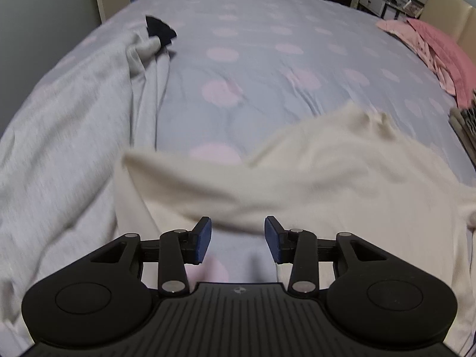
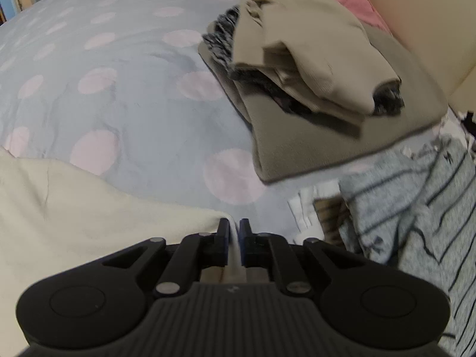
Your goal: Fold clothes
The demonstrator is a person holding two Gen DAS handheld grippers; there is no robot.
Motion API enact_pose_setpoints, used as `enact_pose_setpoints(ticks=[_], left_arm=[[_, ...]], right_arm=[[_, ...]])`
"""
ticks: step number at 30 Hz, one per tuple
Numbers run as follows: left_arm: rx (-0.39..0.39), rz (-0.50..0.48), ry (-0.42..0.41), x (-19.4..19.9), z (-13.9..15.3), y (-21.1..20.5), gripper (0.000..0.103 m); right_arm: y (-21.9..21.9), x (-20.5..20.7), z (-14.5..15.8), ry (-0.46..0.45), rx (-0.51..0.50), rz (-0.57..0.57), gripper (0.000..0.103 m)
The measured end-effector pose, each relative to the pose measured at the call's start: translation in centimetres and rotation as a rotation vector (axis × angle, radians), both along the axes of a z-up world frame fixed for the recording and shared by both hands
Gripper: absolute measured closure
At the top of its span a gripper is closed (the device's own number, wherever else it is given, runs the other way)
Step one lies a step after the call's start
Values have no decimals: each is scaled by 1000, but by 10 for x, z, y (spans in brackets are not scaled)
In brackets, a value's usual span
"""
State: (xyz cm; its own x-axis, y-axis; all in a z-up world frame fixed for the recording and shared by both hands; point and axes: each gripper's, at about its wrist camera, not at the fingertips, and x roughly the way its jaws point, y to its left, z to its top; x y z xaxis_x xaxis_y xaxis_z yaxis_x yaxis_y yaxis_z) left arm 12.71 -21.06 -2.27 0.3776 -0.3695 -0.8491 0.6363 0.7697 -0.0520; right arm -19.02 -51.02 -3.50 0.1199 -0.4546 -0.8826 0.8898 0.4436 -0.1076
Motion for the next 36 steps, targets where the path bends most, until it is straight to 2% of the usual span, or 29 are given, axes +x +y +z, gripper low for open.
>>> enact_pose_setpoints(ticks=[2, 6, 9, 12, 17, 21, 23, 25, 26, 27, 28, 29, 32, 36], left_arm=[[-16, 0, -6, 13, 4, -6, 65], [-17, -45, 15, 38, 0, -30, 59], [-11, -66, 79, 53, -18, -50, 58], [12, -87, 97, 62, -39, -68, 58], [25, -119, 121, 74, -68, -82, 58], [-21, -137, 136, 75, -80, -85, 58], [-48, -153, 126, 72, -81, -87, 58], [-54, -151, 117, 69, -81, -89, 73], [-50, -141, 110, 68, -81, -90, 84], [-57, -129, 105, 68, -79, -90, 96], [-72, -116, 102, 68, -76, -89, 96], [-87, -103, 98, 69, -73, -88, 97], [-129, -86, 37, 68, -56, -84, 98], [-161, -87, -22, 73, -23, -86, 99]], right_arm=[[0, 7, 6, -31, -23, 34, 91], [5, 27, 19, -132, -38, 144, 69], [9, 48, 15, -166, -34, 245, 68], [10, 71, 3, -175, -25, 321, 66], [6, 97, -25, -166, -10, 381, 61], [-1, 105, -45, -173, 33, 385, 56], [-3, 106, -55, -185, 68, 382, 57], [-1, 107, -63, -195, 85, 384, 62], [3, 108, -64, -196, 77, 392, 65], [6, 108, -65, -198, 69, 401, 77], [10, 110, -65, -195, 60, 411, 92], [13, 112, -62, -187, 48, 419, 95], [17, 112, -47, -188, -1, 421, 97], [13, 109, -13, -236, -52, 393, 97]])
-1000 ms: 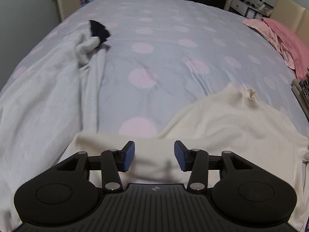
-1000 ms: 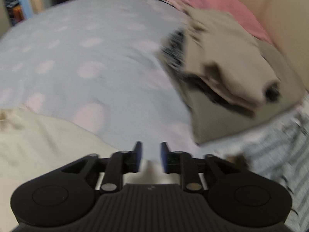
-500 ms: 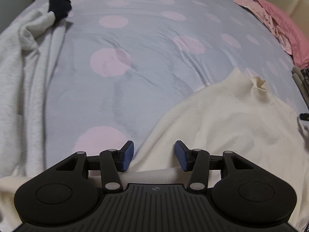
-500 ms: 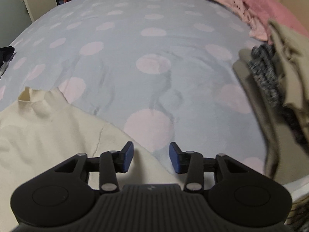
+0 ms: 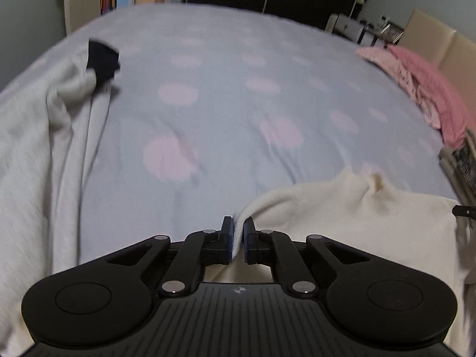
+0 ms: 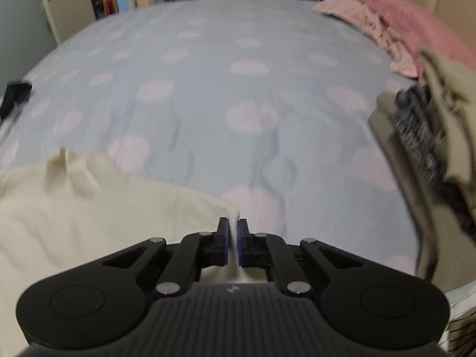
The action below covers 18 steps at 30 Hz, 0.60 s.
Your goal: Fold clothes
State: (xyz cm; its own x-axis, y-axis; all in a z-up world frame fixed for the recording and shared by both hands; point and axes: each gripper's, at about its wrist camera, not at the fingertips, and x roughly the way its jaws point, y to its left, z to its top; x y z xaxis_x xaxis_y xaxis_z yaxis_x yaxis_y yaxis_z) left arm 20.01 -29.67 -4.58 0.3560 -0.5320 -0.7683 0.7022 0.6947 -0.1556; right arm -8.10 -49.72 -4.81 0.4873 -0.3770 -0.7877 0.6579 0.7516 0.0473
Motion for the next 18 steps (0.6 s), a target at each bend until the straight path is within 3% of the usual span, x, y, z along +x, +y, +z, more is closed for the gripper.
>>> enact_pose_setpoints(ticks=[4, 7, 12, 14, 16, 18], left_arm=[[-26, 15, -76, 10, 30, -10, 99], [-31, 35, -99, 22, 35, -21, 99], [5, 48, -98, 35, 22, -43, 97], [43, 49, -77, 38, 13, -48, 92], [89, 72, -95, 38, 7, -50, 91], [111, 82, -109, 37, 6, -46, 89]], right_arm=[[-7, 9, 33, -40, -50, -12, 97], [-15, 17, 49, -53, -93, -40, 97], [-28, 36, 44, -45, -92, -91, 97], [-28, 47, 34, -7, -90, -87, 96], [-27, 55, 24, 50, -101, -90, 80], [-26, 53, 20, 75, -105, -103, 79]])
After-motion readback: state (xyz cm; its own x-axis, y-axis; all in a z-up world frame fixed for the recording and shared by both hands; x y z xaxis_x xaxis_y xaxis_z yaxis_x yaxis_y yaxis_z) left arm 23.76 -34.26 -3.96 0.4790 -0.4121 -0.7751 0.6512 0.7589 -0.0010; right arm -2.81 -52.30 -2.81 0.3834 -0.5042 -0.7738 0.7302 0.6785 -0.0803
